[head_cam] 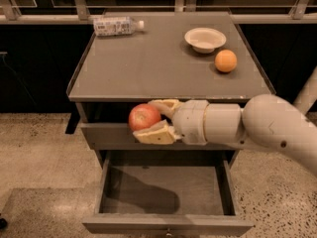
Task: Pick apple from middle drawer and place on counter
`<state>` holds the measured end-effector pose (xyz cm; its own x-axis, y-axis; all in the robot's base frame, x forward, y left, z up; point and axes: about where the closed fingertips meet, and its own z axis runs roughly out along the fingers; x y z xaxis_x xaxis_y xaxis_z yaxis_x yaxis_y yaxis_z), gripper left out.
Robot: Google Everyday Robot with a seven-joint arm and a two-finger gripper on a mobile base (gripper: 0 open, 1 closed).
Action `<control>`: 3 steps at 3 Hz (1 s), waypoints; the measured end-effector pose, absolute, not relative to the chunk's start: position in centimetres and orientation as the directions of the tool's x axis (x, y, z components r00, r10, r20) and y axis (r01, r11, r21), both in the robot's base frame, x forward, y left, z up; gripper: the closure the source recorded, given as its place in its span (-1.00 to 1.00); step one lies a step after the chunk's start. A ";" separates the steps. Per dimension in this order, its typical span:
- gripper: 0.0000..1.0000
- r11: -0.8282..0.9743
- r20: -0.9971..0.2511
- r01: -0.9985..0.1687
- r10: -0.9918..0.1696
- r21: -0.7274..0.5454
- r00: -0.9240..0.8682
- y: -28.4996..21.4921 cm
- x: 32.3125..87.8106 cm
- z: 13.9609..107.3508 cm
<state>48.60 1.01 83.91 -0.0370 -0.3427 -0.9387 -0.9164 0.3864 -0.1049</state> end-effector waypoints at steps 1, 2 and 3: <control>1.00 0.381 -0.928 -0.915 -0.372 -0.134 -0.019 0.1 51.8 86.9; 1.00 0.384 -0.918 -0.911 -0.396 -0.153 -0.012 -0.3 54.8 89.3; 1.00 0.375 -0.937 -0.915 -0.350 -0.145 0.006 0.5 59.8 90.5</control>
Offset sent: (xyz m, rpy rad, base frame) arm 0.1017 -0.0217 0.0845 -0.0873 -0.0400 -0.0201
